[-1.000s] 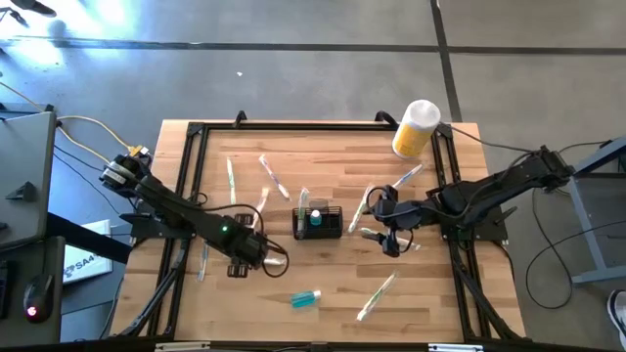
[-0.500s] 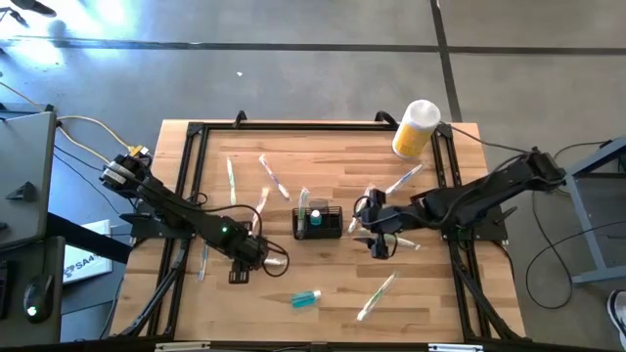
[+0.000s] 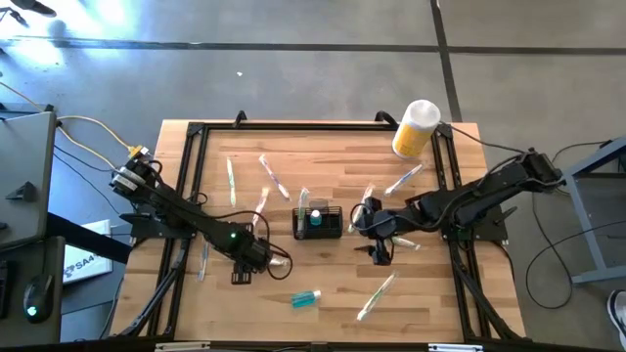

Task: Pick & Place toothbrushing station
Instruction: Put the green toothbrush into the black mesh organizer

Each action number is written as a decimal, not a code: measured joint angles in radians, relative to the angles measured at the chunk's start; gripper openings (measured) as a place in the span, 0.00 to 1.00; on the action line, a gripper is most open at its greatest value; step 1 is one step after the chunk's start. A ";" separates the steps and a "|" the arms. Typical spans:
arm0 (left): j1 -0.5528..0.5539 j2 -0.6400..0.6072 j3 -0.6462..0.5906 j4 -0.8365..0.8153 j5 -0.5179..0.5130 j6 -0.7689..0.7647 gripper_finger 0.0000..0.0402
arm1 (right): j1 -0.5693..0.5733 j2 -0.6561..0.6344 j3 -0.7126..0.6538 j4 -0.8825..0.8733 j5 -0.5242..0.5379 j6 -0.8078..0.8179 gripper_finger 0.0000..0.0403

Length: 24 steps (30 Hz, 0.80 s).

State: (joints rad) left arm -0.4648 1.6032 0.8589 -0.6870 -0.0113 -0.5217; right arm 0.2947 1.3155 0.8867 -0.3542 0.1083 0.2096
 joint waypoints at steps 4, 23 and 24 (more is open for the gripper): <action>0.000 0.014 0.000 0.004 -0.003 -0.006 0.43 | 0.000 0.000 0.000 -0.001 -0.011 0.000 0.76; -0.011 0.021 0.218 -0.478 -0.088 -0.006 0.00 | 0.000 0.000 0.000 -0.023 -0.004 0.033 0.76; -0.021 0.022 0.256 -0.518 -0.117 0.002 0.00 | 0.000 0.000 0.000 -0.023 -0.004 0.033 0.76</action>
State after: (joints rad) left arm -0.4861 1.6249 1.1153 -1.2052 -0.1284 -0.5197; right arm 0.2947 1.3155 0.8867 -0.3775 0.1047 0.2428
